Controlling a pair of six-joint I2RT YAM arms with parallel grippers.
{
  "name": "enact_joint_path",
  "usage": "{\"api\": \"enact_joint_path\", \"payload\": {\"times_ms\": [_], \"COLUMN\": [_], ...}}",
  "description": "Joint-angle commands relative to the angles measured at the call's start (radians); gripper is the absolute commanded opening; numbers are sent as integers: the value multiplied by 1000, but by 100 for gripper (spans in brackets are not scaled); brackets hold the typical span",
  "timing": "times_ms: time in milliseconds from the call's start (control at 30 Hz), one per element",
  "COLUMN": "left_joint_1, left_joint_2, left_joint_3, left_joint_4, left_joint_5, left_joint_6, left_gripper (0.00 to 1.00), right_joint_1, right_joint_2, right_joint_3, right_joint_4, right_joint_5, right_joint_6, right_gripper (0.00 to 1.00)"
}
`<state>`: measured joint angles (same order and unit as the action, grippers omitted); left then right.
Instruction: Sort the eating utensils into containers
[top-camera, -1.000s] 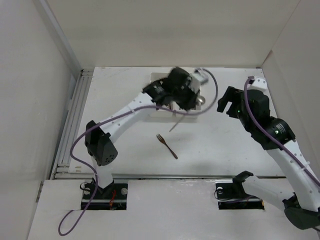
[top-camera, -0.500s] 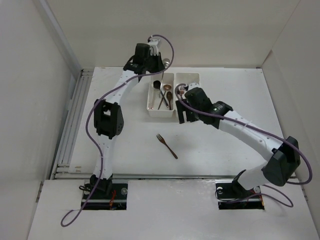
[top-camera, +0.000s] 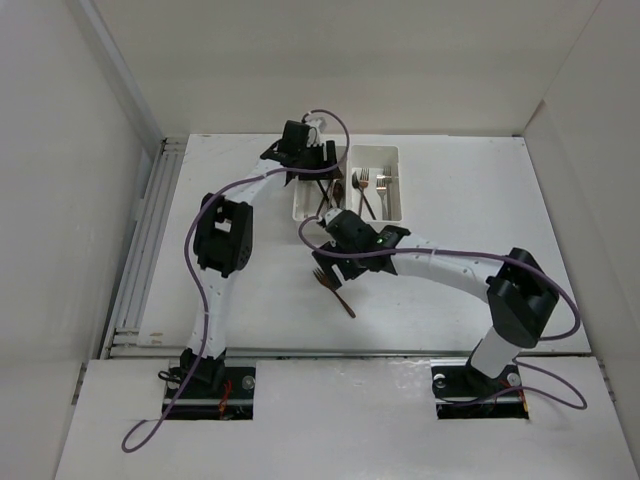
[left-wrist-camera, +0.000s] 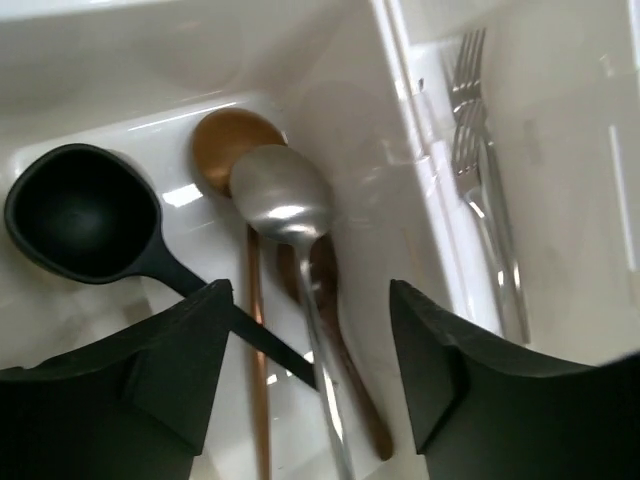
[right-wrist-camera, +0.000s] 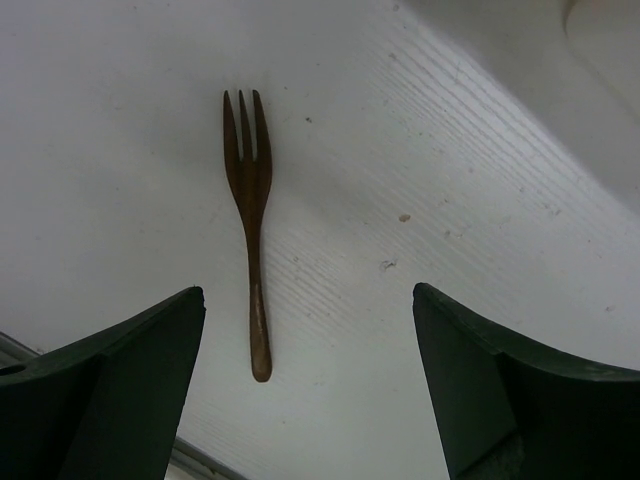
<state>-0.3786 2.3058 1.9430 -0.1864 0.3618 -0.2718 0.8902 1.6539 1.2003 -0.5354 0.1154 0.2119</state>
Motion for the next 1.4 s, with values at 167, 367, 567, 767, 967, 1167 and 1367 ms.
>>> {"api": "enact_joint_path", "payload": {"times_ms": [167,367,567,767,967,1167,1367], "left_joint_1": [17,37,46,67,105,127,147], "left_joint_2": [-166,-239,-270,-279,-298,-307,-316], "left_joint_3": [117,146,97,97,97,97,97], "left_joint_4": [-4,-70,-91,-111,-131,-140,-140], "left_joint_5": [-61,-84,-84,-84,-84,-84,-84], "left_joint_6": [17,48,48,16,6,-3,-14], "left_gripper": [67,69,69,69,69,69,69], "right_joint_1": [50,50,50,99,122,122,122], "right_joint_2": [104,204,204,244,244,225,216], "right_joint_3": [50,68,16,5,-16,-34,-44], "right_joint_4": [81,81,100,86,63,41,41], "right_joint_5": [-36,-62,-62,-40,-7,4,23], "right_joint_6": [-37,-57,-37,-9,35,63,81], "right_gripper": [89,81,66,50,43,32,10]}}
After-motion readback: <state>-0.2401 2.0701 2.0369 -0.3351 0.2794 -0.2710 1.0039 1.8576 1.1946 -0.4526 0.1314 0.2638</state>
